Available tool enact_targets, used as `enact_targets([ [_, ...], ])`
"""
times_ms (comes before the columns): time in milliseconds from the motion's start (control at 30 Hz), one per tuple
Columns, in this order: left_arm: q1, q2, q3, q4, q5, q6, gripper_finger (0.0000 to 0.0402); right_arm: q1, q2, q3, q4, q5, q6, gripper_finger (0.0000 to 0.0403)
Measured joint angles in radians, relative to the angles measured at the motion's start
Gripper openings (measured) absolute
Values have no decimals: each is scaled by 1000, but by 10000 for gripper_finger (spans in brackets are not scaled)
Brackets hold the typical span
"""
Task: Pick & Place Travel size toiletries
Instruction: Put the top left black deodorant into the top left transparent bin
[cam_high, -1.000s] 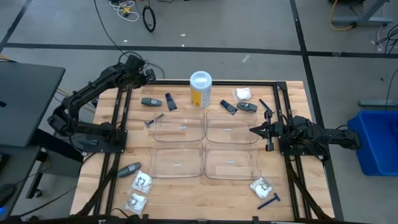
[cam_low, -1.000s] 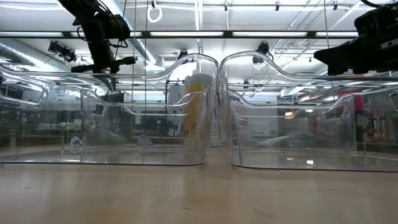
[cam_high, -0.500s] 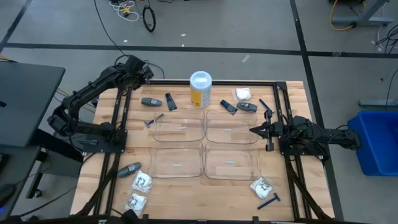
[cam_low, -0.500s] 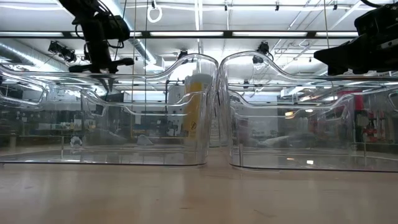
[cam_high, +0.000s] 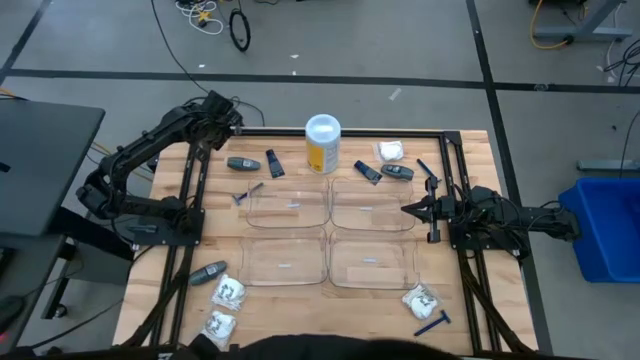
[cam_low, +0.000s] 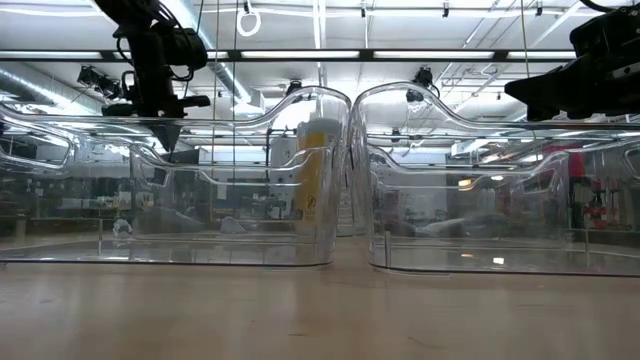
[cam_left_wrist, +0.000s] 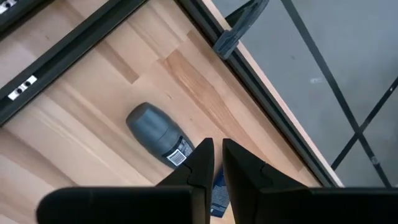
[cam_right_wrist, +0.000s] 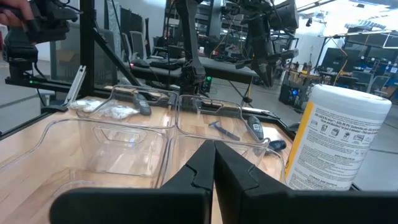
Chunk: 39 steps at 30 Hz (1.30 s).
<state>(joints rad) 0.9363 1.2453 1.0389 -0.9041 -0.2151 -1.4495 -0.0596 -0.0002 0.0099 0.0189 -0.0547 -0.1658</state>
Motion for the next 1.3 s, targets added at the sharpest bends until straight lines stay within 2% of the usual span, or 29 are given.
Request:
enact_targets([
  [400,2,66,-1,-39,61,-65,41,0,0,0,0,0,0,12],
  [833,-12,186,-1,-51,146,-215,45,0,0,0,0,0,0,12],
  [1067,-13,197,-1,-80,134,-245,88,0,0,0,0,0,0,12],
  [1300,-17,197,-1,-128,129,-296,162,0,0,0,0,0,0,12],
])
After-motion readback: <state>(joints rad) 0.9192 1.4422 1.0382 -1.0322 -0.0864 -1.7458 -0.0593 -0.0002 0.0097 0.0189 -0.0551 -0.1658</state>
